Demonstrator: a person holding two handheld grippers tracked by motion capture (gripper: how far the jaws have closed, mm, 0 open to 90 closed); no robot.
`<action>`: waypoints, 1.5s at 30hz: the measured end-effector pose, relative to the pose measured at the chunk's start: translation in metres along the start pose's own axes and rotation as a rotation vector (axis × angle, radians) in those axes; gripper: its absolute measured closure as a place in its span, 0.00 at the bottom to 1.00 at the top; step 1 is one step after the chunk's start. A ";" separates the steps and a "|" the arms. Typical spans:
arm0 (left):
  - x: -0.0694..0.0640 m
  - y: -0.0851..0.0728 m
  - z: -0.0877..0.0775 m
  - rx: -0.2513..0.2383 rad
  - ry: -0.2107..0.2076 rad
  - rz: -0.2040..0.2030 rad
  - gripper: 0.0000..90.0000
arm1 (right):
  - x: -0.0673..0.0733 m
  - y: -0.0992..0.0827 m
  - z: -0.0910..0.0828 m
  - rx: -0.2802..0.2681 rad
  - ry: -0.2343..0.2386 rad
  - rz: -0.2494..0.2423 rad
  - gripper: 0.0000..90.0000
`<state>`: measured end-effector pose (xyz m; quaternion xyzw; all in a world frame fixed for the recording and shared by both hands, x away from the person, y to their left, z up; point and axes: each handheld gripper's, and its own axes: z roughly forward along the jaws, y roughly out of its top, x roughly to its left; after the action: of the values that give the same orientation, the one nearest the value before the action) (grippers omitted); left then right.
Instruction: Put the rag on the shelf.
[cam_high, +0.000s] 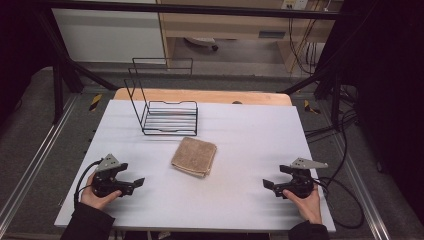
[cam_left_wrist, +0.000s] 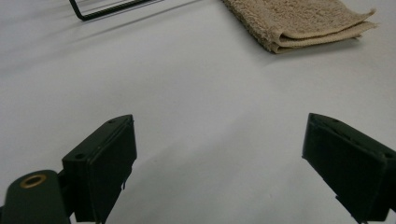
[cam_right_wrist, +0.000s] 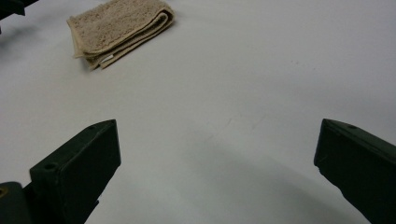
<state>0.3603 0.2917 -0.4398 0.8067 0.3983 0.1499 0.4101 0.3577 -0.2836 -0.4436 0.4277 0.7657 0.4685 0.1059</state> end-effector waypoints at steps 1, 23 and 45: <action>0.000 0.000 0.000 0.000 0.000 -0.001 0.11 | 0.000 0.000 -0.001 -0.002 -0.003 -0.004 0.01; -0.006 0.003 0.002 0.000 -0.008 0.011 0.11 | 0.020 0.010 0.016 0.026 -0.026 -0.036 0.03; -0.004 0.002 0.001 -0.002 0.000 0.009 0.11 | 0.086 0.049 0.074 0.061 -0.020 -0.165 0.15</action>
<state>0.3591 0.2873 -0.4384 0.8081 0.3944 0.1522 0.4102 0.3742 -0.1624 -0.4233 0.3708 0.8112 0.4304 0.1386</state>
